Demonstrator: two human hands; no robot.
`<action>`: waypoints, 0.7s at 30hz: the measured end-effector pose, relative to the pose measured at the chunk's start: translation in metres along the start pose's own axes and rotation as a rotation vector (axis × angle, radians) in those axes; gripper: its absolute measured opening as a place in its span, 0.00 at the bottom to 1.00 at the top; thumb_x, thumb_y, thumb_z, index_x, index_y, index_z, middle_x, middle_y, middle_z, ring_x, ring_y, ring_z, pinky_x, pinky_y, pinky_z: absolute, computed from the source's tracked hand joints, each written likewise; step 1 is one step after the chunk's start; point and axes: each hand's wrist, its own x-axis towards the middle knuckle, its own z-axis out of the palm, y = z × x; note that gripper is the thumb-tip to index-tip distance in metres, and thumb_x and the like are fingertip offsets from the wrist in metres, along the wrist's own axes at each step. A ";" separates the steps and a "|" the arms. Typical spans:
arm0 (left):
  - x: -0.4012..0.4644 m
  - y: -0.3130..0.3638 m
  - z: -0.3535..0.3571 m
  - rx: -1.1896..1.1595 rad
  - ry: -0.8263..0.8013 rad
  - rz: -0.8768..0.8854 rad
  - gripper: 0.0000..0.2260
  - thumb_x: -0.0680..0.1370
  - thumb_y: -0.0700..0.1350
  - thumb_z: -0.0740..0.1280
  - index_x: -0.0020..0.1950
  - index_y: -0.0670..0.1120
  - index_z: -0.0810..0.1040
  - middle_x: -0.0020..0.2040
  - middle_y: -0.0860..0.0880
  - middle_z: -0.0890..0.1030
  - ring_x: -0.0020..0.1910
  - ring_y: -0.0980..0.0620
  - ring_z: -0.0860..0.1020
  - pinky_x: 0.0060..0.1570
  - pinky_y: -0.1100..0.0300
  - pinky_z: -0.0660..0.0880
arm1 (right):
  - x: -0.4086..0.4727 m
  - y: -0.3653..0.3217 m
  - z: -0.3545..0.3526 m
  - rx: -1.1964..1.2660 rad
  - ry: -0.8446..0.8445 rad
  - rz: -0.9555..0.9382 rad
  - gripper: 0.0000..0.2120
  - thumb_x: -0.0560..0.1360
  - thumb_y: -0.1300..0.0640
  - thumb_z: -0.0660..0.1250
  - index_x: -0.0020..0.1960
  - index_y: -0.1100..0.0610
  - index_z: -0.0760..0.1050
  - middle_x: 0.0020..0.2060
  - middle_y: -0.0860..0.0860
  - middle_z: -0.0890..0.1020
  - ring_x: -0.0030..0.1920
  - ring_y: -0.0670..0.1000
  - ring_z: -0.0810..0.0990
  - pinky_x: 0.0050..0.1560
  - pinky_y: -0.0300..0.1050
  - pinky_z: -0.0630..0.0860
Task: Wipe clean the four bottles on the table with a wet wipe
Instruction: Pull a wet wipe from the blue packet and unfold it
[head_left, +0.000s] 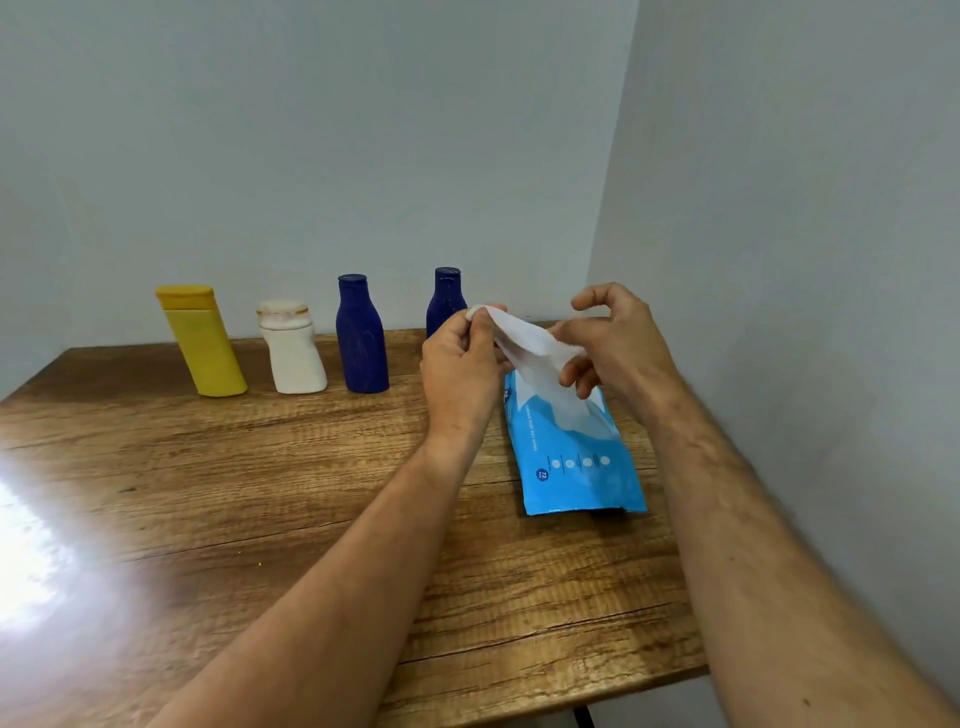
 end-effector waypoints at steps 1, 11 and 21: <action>0.000 0.002 0.000 -0.013 -0.012 -0.009 0.09 0.85 0.46 0.61 0.51 0.52 0.81 0.48 0.48 0.84 0.48 0.52 0.85 0.43 0.60 0.82 | 0.000 0.001 0.000 -0.032 -0.042 -0.011 0.16 0.74 0.62 0.69 0.60 0.53 0.72 0.43 0.55 0.82 0.28 0.50 0.79 0.26 0.42 0.74; 0.004 0.007 -0.002 0.109 0.063 0.108 0.11 0.84 0.48 0.60 0.50 0.56 0.82 0.46 0.54 0.83 0.48 0.57 0.82 0.49 0.47 0.83 | 0.007 0.002 0.002 -0.263 -0.060 -0.131 0.06 0.76 0.55 0.71 0.51 0.53 0.85 0.42 0.46 0.85 0.40 0.42 0.80 0.40 0.36 0.74; 0.015 0.042 -0.007 -0.035 0.041 0.102 0.12 0.84 0.45 0.61 0.48 0.52 0.83 0.44 0.56 0.84 0.47 0.58 0.81 0.53 0.52 0.81 | 0.015 -0.024 0.003 -0.045 0.015 -0.232 0.05 0.77 0.55 0.70 0.45 0.52 0.85 0.40 0.47 0.86 0.43 0.46 0.83 0.47 0.44 0.80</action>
